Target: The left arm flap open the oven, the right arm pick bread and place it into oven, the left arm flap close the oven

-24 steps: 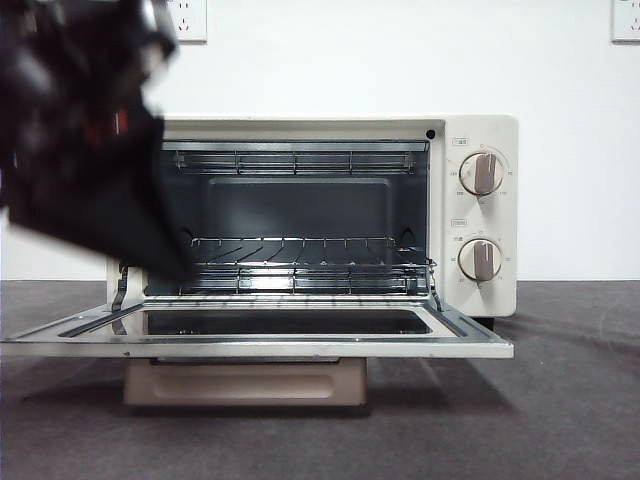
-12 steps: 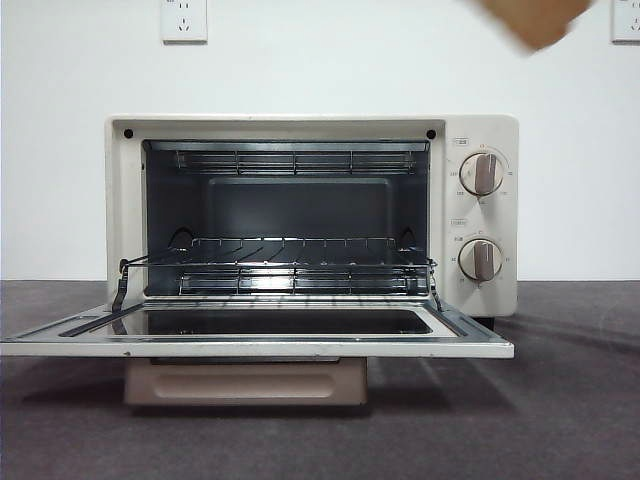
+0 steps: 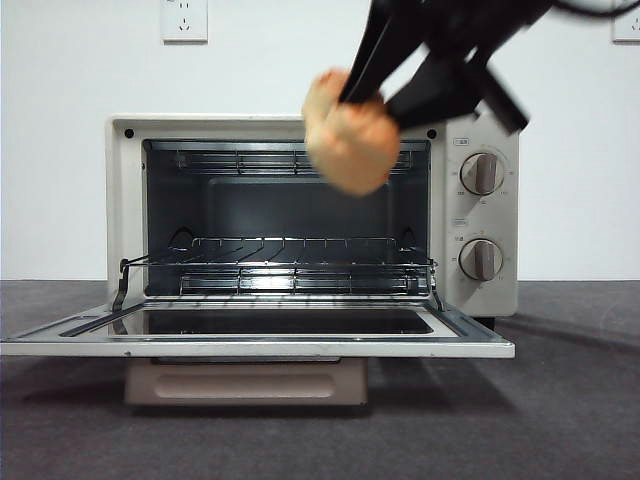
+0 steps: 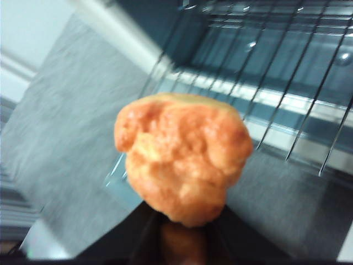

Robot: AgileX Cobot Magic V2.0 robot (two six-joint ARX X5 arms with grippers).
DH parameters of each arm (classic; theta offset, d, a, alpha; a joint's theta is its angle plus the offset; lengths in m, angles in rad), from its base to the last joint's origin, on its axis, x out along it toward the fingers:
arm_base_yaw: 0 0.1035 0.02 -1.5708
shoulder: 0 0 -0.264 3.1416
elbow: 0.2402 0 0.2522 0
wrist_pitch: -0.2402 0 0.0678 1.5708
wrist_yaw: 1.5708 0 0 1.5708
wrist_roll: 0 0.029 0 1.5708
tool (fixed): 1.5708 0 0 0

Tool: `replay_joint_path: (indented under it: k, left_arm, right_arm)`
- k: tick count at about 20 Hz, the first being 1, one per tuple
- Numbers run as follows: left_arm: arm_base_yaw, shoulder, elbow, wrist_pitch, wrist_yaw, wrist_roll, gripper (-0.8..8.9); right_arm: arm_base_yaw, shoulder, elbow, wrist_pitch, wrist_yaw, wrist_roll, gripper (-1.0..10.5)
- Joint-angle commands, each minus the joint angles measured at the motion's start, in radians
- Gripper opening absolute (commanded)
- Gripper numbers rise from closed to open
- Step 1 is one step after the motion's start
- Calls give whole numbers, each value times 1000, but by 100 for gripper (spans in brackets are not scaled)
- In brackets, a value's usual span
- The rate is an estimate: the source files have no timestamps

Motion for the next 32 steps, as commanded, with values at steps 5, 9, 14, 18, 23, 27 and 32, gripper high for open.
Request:
replay_joint_path:
  k: [5, 9, 14, 18, 23, 27, 32]
  left_arm:
    - [-8, -7, 27, 4, -6, -6, 16]
    - [-8, -7, 27, 2, -6, -5, 16]
    - [-8, -7, 27, -11, -6, -5, 16]
    - [-8, -7, 27, -10, -6, -5, 16]
    - [-8, -7, 27, -10, -6, -5, 16]
    - [-8, -7, 27, -10, -6, -6, 16]
    - [-8, -7, 27, -11, -6, -6, 16]
  right_arm:
    - [9, 168, 68, 126, 134, 48, 69]
    - [3, 264, 139, 147, 187, 48, 69]
    - [2, 311, 179, 160, 288, 51, 70]
    - [2, 310, 179, 159, 333, 49, 72]
    - [2, 311, 178, 157, 335, 48, 98]
    - [2, 311, 178, 157, 340, 48, 309]
    - [2, 311, 179, 156, 341, 41, 418]
